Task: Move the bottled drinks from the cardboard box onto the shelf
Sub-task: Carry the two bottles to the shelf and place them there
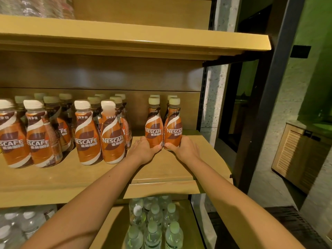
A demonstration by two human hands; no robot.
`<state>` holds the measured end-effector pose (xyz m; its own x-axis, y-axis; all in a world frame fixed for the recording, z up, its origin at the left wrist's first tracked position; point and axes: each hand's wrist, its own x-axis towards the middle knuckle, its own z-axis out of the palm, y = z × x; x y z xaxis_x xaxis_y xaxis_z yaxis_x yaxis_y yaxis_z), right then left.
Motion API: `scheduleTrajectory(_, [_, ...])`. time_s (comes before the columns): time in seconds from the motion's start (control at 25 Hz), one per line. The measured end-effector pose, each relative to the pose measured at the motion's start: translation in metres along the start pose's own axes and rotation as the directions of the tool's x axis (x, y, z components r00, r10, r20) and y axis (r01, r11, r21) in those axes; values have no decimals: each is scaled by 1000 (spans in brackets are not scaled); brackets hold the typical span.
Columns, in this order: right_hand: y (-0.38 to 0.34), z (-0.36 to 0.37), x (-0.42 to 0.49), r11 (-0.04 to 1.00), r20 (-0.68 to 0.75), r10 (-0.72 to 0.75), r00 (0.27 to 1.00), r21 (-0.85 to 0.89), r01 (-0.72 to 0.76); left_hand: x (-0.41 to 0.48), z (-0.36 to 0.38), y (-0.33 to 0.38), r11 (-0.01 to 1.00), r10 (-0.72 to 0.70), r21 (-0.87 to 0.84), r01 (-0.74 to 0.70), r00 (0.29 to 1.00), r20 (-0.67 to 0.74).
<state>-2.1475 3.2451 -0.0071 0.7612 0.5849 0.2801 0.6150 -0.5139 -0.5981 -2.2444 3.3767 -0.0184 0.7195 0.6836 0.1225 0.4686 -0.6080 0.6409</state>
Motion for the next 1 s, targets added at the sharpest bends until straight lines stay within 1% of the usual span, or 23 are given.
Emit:
scheduleTrajectory(0.12, [0, -3, -6, 999, 8, 0, 1000, -53, 1, -14, -8, 11, 999, -6, 37, 6, 1000, -22])
scheduleTrajectory(0.24, [-2, -17, -25, 990, -6, -51, 999, -129, 50, -36, -15, 19, 997, 19, 78, -14, 998, -64])
scheduleTrajectory(0.36, [-5, -37, -57, 959, 43, -133, 990, -248, 139, -74, -25, 30, 980, 142, 155, -128, 986, -83])
scheduleTrajectory(0.48, [-9, -65, -95, 933, 113, -180, 977, -296, 206, -120, -31, 51, 924, 265, 304, -234, 962, -66])
scheduleTrajectory(0.56, [-6, -83, -119, 925, 104, -189, 976, -315, 213, -148, -32, 68, 885, 354, 330, -327, 935, -23])
scheduleTrajectory(0.72, [30, -123, -172, 926, 3, -144, 990, -352, 136, -193, -7, 110, 846, 446, 279, -454, 890, 96])
scheduleTrajectory(0.8, [56, -147, -205, 916, -58, -110, 992, -393, 79, -215, 17, 136, 817, 504, 242, -524, 852, 142])
scheduleTrajectory(0.92, [105, -193, -256, 859, -126, -40, 991, -510, -30, -245, 63, 181, 746, 622, 135, -652, 755, 208])
scheduleTrajectory(1.0, [142, -227, -285, 832, -151, 48, 987, -541, -123, -266, 93, 216, 696, 680, 76, -714, 690, 250])
